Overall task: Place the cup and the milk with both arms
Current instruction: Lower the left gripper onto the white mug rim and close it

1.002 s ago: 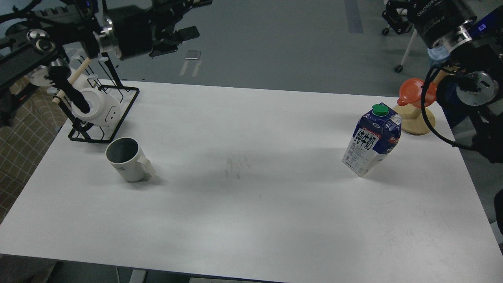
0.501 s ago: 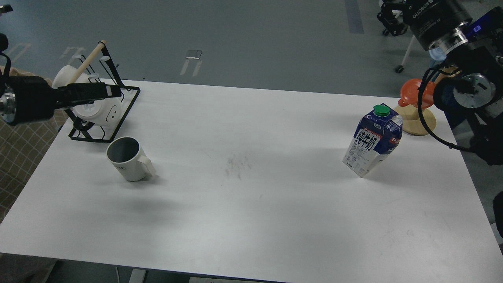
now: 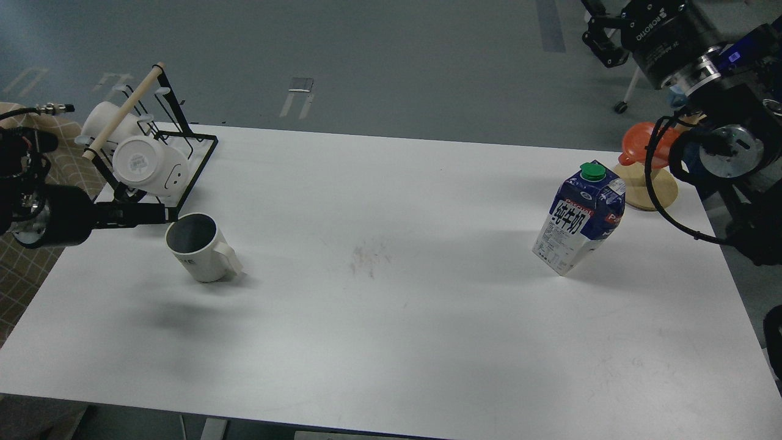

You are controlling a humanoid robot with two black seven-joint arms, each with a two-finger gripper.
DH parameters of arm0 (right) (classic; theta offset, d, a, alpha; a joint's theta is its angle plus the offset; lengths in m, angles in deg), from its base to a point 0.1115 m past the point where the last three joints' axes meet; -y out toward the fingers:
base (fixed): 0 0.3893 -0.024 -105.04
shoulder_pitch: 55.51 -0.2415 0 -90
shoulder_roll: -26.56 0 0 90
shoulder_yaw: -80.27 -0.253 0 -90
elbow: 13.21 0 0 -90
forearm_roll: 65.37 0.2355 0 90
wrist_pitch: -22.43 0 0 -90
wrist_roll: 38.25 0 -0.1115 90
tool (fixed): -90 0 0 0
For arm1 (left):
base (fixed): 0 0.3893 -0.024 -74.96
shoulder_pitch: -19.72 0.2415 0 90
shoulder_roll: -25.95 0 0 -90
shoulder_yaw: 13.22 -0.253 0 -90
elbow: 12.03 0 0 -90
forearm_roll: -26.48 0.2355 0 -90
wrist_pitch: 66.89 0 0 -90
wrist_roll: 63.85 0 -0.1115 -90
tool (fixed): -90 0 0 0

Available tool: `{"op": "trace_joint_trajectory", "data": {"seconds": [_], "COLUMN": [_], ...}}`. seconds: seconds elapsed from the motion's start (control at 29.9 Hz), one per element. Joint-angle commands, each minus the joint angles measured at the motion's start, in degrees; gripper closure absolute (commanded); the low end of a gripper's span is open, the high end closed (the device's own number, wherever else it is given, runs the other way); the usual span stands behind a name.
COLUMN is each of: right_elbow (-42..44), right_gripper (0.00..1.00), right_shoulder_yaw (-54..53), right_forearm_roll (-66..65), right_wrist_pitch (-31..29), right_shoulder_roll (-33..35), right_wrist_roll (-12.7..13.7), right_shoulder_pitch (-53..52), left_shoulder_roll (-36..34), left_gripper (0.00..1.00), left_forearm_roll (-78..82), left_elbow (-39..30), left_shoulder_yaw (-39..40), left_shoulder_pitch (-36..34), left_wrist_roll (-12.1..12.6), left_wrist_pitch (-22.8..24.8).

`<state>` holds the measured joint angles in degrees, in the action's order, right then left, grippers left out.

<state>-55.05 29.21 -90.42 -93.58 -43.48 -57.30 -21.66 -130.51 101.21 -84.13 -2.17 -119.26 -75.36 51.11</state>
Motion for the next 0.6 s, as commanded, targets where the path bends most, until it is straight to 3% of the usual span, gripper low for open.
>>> {"op": "trace_joint_trajectory", "data": {"seconds": [0.0,0.57], "right_elbow": [0.1,0.1], "right_gripper": [0.0,0.0], "right_shoulder_yaw": [0.0,-0.1], "right_forearm_roll": [0.0,0.0], "right_wrist_pitch": [0.0,0.2], "right_shoulder_roll": [0.0,0.2], "right_wrist_roll": [0.0,0.0], "right_shoulder_pitch": [0.1,1.5], "left_shoulder_roll": [1.9,8.5], "left_gripper": [0.01,0.01], "left_forearm_roll": [0.5,0.4], "left_elbow": [1.3,8.0], "left_shoulder_yaw": [-0.1,0.0], "left_shoulder_pitch": [0.1,2.6], "left_wrist_roll": [0.0,0.1], "left_wrist_pitch": [0.0,0.0]}}
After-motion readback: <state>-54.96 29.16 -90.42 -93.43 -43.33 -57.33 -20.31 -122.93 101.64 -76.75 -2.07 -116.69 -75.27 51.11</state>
